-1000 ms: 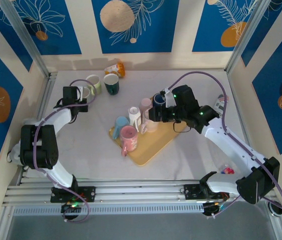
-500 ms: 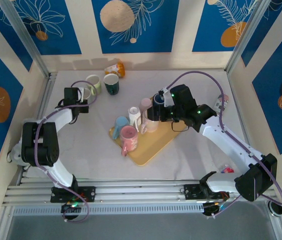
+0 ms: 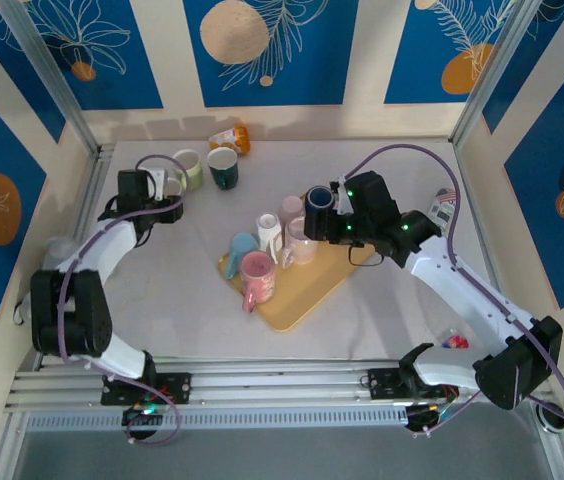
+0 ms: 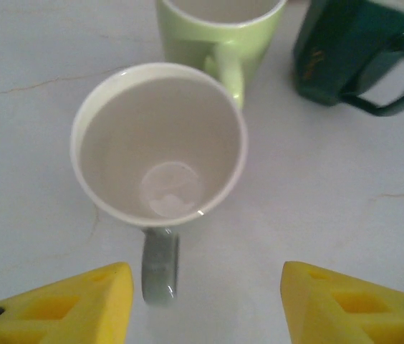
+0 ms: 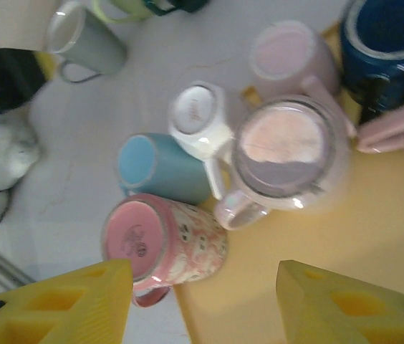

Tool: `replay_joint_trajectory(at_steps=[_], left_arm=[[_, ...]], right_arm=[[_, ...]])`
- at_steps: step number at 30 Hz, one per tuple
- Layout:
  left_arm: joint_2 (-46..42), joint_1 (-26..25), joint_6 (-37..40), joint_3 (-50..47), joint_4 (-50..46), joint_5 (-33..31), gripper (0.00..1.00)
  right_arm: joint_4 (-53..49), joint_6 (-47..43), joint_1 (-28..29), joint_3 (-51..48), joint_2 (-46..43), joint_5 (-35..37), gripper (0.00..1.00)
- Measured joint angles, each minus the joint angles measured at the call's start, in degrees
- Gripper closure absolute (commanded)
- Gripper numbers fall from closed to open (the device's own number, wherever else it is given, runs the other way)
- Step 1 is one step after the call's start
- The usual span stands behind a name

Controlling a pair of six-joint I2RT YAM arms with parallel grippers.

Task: Turn the mug right side up

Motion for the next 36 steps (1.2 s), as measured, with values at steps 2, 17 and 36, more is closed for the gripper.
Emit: replay_joint_trajectory(at_steps=[2, 17, 36], left_arm=[[-4.04, -0.02, -1.49, -0.04, -3.23, 2.38, 0.43], [-20.5, -7.69, -7.65, -1.6, -24.68, 14.69, 0.42], [-23.76, -9.46, -12.07, -1.6, -27.89, 14.69, 0.43]], right_arm=[[-3.13, 1.57, 0.0, 0.9, 0.0, 2.43, 0.44], [-14.6, 5.31, -1.9, 1.57, 4.94, 6.6, 0.46], [-13.11, 12.39, -1.03, 1.01, 4.83, -0.17, 0.51]])
